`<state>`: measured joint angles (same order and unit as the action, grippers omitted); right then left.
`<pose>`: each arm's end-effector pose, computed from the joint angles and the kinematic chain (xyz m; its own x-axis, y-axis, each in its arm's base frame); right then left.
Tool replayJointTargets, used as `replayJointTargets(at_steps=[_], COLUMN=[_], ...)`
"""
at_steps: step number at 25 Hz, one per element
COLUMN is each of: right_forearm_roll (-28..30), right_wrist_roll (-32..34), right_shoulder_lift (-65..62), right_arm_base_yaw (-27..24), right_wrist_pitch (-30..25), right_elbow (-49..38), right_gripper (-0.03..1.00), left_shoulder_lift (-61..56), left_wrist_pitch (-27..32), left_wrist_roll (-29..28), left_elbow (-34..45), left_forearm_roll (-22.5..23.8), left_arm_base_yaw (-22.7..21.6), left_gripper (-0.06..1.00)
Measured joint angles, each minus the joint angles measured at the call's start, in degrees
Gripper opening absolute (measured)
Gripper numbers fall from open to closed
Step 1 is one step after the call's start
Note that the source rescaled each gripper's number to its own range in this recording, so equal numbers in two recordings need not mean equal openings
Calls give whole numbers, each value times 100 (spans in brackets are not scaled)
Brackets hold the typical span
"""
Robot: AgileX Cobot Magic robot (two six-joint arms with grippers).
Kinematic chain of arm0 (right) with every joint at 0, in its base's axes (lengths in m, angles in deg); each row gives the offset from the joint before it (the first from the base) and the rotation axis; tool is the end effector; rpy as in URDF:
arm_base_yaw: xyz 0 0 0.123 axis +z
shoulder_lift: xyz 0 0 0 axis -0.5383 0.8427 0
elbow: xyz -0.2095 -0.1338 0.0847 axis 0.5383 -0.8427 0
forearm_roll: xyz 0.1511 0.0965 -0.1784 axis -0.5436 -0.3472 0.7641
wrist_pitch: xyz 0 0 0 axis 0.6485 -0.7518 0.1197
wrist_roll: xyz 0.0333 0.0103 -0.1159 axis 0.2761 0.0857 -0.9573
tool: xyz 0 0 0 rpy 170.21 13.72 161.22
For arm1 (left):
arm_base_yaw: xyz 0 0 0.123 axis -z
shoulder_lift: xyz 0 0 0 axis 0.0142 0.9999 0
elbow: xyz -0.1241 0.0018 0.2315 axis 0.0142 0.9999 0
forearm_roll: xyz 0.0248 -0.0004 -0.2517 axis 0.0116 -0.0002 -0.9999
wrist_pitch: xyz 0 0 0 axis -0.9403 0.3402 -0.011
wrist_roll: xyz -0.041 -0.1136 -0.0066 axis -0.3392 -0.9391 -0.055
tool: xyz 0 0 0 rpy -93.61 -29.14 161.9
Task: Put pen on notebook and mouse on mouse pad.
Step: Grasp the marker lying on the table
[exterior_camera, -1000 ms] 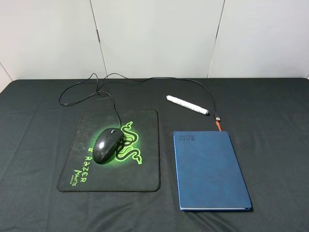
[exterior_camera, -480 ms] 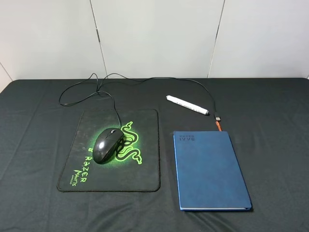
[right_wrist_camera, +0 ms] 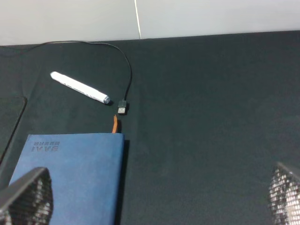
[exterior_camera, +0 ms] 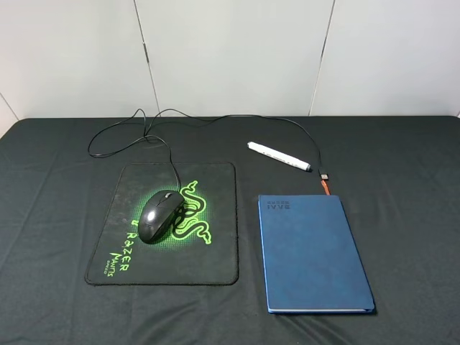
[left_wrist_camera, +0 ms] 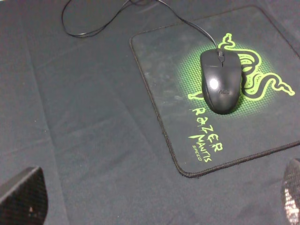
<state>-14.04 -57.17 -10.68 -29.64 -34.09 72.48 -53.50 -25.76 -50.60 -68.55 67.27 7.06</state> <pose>0.0476 0.0085 0.2657 -0.4280 0.0460 -0.9026 -0.0671 0.9943 0.0825 0.0450 -0.0131 0.2578 -0.4436 0.1986 -0.8739 0.2481 0.9642 0.0932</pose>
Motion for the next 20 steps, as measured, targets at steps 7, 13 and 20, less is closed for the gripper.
replayJointTargets(at_steps=[7, 13, 20], right_forearm_roll=[0, 0, -6], right_wrist_roll=[0, 0, 0], right_shoulder_lift=[0, 0, 0], right_arm_base_yaw=[0, 0, 0], right_wrist_pitch=[0, 0, 0], right_elbow=[0, 0, 0], right_gripper=[100, 100, 100], left_shoulder_lift=[0, 0, 0], left_wrist_pitch=[-12, -12, -12], left_wrist_roll=[0, 0, 0], left_elbow=[0, 0, 0], left_forearm_roll=[0, 0, 0], left_arm_base_yaw=[0, 0, 0], left_gripper=[100, 100, 100])
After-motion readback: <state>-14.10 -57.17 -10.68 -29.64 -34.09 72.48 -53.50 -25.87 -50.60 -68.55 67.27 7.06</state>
